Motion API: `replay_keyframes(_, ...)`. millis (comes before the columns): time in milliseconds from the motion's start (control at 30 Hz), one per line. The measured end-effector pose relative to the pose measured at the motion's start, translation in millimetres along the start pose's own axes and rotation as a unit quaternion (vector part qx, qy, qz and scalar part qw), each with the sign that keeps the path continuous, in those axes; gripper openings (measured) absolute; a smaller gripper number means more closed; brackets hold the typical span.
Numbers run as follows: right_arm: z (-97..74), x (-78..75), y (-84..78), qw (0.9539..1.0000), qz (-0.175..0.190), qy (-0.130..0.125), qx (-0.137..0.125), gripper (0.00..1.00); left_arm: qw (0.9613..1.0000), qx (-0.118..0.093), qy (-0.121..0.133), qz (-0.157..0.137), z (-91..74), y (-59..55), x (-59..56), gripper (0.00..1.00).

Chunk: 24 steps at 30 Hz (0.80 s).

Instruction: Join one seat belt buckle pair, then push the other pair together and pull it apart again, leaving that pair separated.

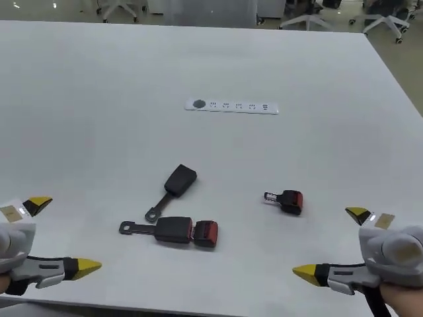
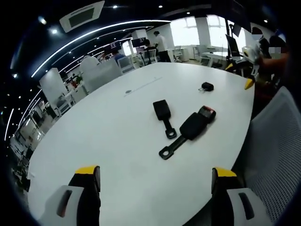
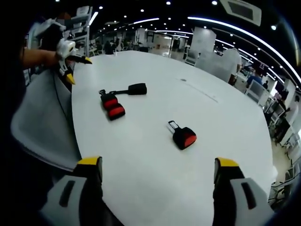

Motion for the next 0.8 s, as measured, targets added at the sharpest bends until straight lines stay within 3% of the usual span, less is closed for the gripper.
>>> replay_keyframes(167,-0.5,1.9,3.4,1.0,-0.007,0.003,-0.002,1.0,0.9998,-0.017,-0.002,0.006,-2.1,8.0,-0.5,1.0)
replay_keyframes(333,-0.2,5.4,6.3,1.0,-0.006,0.006,-0.004,1.0,0.9999,-0.012,0.001,-0.01,-2.2,2.4,3.1,1.0)
replay_keyframes(533,2.8,7.8,5.7,0.9999,-0.011,0.007,-0.002,0.99,0.9982,-0.057,0.012,-0.014,-3.4,12.0,3.4,0.95)
replay_keyframes(800,2.0,11.1,6.0,0.9998,-0.015,0.008,-0.004,0.99,0.9972,-0.066,0.023,-0.024,-3.0,11.8,4.2,0.91)
Point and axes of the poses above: the centre of the closed fingertips' face, and the gripper's own axes: z roughly forward along the fingers, x roughly to its left, y roughly out of its top, the point moved 6 cm from there along -z, roughly backward along the fingers, and after that the axes turned 9 degrees about x, right-handed, at the moved point
